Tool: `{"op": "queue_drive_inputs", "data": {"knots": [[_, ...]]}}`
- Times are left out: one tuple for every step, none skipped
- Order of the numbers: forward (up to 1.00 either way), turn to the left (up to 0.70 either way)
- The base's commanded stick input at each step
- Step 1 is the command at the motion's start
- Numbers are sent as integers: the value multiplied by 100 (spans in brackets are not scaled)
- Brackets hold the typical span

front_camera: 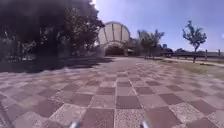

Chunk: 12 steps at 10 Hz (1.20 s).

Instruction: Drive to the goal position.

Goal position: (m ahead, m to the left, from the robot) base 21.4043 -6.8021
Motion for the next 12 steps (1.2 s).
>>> {"op": "queue_drive_inputs", "data": {"knots": [[50,0],[50,0],[46,0],[31,0],[30,0],[30,0],[30,0],[30,0],[30,0],[30,0],[30,0],[30,0]]}}
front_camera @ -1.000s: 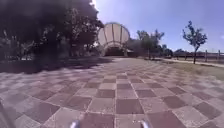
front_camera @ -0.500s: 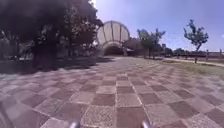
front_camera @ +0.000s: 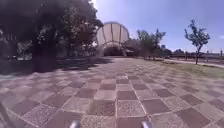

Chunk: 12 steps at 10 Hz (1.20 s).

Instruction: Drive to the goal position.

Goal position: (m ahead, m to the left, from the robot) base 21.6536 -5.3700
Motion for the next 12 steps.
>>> {"op": "queue_drive_inputs", "data": {"knots": [[30,0],[30,0],[30,0],[30,0],[30,0],[35,0],[50,0],[50,0],[50,0],[50,0],[50,0],[50,0]]}}
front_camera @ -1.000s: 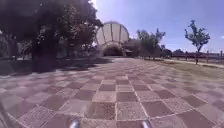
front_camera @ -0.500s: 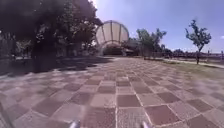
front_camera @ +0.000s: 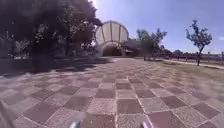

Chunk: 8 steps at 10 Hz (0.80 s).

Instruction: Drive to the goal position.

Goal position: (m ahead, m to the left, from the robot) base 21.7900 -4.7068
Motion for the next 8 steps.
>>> {"op": "queue_drive_inputs", "data": {"knots": [[50,0],[50,0],[50,-4],[50,-19],[50,-27],[50,-13],[50,0],[50,0]]}}
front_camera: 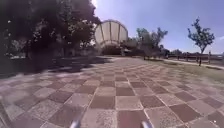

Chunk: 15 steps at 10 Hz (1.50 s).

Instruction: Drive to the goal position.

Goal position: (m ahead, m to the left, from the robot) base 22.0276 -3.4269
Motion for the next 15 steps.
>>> {"op": "queue_drive_inputs", "data": {"knots": [[50,0],[50,0],[50,0],[50,0],[50,0],[50,0],[50,0],[50,0],[50,0],[50,0],[50,0],[50,0],[50,0],[50,0],[50,0]]}}
